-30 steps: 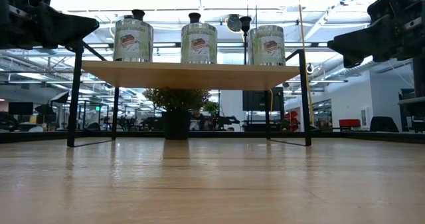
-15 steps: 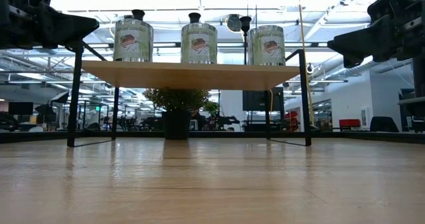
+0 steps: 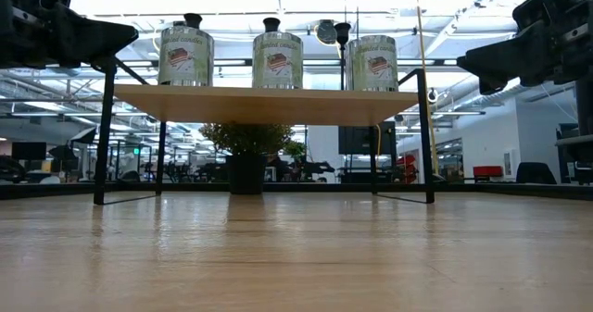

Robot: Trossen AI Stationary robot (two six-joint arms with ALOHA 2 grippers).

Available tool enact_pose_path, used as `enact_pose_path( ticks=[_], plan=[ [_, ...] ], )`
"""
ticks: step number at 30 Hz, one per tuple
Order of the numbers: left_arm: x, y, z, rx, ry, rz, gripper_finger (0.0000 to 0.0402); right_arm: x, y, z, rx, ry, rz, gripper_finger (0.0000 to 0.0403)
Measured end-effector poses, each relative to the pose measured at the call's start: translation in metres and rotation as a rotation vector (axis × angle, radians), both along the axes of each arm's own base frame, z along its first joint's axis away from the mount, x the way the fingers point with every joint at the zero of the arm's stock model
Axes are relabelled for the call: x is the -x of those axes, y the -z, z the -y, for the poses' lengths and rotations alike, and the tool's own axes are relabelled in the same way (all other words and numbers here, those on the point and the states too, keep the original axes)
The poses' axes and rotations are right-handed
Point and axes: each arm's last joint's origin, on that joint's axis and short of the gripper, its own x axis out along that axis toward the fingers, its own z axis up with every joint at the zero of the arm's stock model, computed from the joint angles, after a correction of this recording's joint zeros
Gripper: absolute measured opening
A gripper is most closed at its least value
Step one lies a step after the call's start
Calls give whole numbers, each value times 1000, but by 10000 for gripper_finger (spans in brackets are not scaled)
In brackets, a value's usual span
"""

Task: Pick & Place candle stick holders
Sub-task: Return to Home Position

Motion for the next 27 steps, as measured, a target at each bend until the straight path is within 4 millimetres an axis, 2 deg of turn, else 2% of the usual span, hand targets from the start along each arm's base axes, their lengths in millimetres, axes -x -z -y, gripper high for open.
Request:
enact_pose_path(
  ticks=[27],
  plan=[
    [0,0,0,0,0,0,44,0,0,0,0,0,0,91]
  ],
)
